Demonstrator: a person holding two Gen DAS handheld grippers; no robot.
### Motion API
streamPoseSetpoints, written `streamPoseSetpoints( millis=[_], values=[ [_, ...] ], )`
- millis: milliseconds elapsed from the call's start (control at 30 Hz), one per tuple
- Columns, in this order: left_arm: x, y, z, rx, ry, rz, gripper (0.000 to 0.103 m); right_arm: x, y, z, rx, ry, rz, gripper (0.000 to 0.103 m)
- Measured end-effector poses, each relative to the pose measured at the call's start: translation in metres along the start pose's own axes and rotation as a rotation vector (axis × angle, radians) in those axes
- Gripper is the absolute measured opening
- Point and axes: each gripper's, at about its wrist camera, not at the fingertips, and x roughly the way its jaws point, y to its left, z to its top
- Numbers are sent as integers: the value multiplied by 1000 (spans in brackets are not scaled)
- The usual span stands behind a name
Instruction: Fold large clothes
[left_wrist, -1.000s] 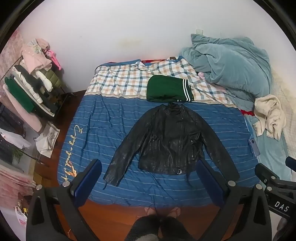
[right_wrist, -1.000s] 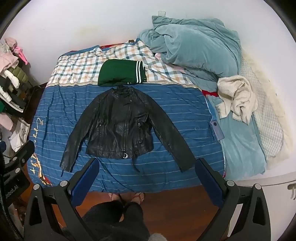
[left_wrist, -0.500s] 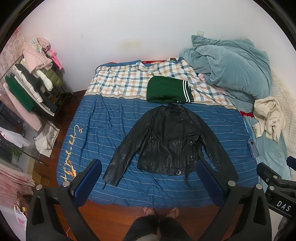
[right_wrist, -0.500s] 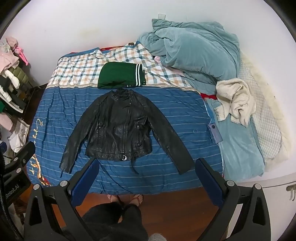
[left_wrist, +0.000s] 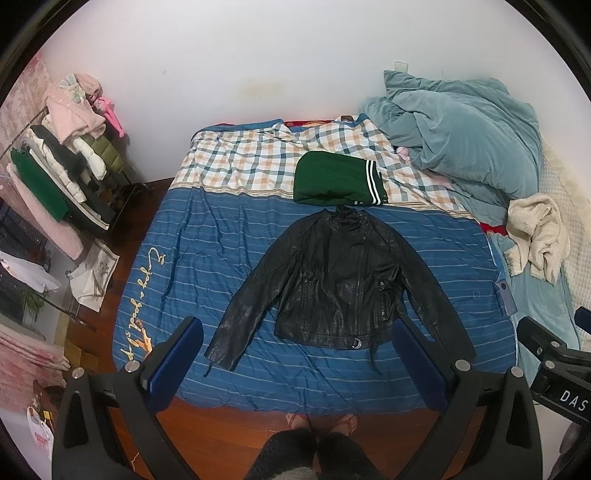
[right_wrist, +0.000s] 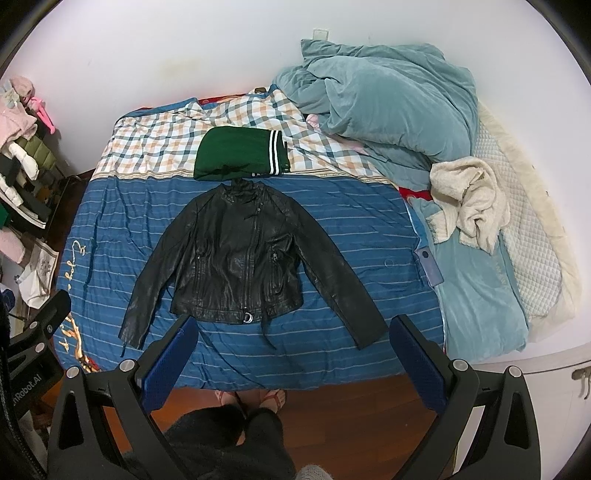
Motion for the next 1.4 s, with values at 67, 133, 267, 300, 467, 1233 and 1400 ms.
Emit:
streamPoseSetpoints(
  millis=[67,133,267,300,467,1233,1400],
  values=[
    [-2,0,2,-2,0,1,103,-1,0,4,-4,1,1,103],
    [1,1,1,-2,-1,1,103,0,1,6,-7,0,3,103],
    [2,3,0,-4,4,3,103,0,3,8,-10,-2,6,103],
    [1,4,1,-4,2,4,103,0,4,9,-10,-2,6,103],
    [6,7,-2,-7,0,5,103,1,4,10,-11,-2,9,103],
    [11,11,-5,4,-2,16,103,6,18,6,-16,-2,20,103],
    [9,11,-5,11,-12,12,103,6,19,6,-16,-2,20,103]
  ],
)
